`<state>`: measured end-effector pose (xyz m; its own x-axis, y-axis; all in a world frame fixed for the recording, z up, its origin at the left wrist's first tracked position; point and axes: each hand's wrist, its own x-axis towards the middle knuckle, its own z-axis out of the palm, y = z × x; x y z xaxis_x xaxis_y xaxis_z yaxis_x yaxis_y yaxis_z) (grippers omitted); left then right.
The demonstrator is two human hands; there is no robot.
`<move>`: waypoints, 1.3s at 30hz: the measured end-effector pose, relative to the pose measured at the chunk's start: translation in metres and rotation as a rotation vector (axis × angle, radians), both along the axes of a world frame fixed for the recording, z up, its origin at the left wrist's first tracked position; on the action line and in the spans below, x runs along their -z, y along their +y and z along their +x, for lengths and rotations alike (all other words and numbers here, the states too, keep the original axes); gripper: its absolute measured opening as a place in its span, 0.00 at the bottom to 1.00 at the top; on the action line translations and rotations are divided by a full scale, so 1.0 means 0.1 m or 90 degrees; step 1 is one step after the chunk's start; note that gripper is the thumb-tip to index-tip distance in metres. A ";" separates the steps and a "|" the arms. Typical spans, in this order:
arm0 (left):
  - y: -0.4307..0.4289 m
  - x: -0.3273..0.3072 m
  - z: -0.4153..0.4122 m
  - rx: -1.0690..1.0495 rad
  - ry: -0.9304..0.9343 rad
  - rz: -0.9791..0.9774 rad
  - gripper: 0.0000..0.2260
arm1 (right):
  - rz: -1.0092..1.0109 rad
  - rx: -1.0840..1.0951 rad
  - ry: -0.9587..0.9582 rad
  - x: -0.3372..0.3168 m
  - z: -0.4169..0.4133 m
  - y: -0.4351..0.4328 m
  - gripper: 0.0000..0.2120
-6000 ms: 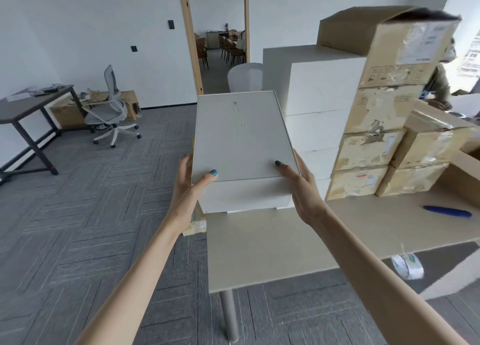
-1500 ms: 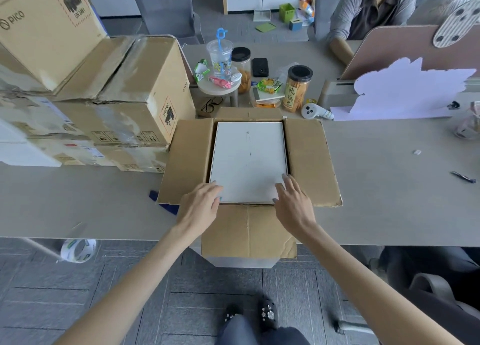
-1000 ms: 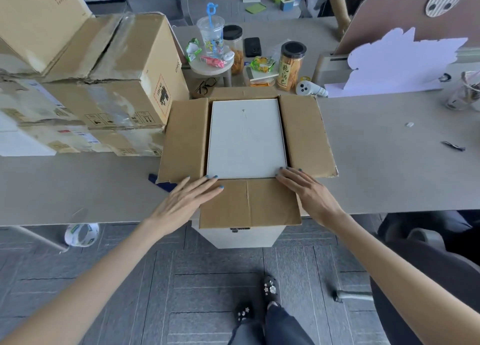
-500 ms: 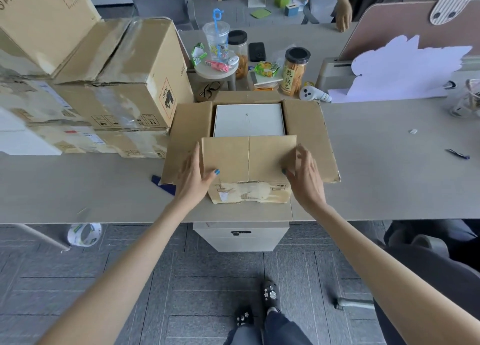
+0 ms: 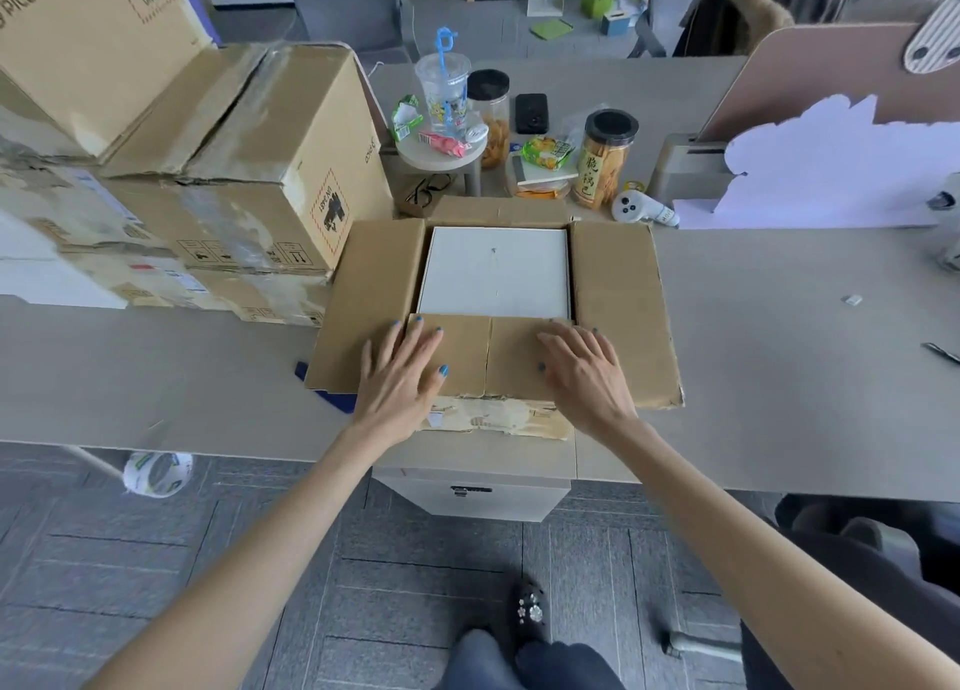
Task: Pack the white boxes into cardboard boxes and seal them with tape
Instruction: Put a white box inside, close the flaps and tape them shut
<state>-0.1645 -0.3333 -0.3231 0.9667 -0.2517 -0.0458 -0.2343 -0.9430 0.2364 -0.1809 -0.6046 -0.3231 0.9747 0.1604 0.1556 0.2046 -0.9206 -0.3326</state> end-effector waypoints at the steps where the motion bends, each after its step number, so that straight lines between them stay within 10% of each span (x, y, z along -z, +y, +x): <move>1: -0.02 -0.02 0.05 -0.001 -0.007 -0.004 0.25 | 0.002 -0.007 -0.003 -0.03 0.08 -0.01 0.20; 26: -0.36 -0.27 2.32 -0.023 0.054 0.046 0.26 | -0.080 0.149 0.185 -0.30 2.27 -0.20 0.28; 39: -0.13 -0.29 2.44 -0.128 0.176 -0.476 0.35 | 0.538 0.320 0.203 -0.33 2.42 -0.36 0.14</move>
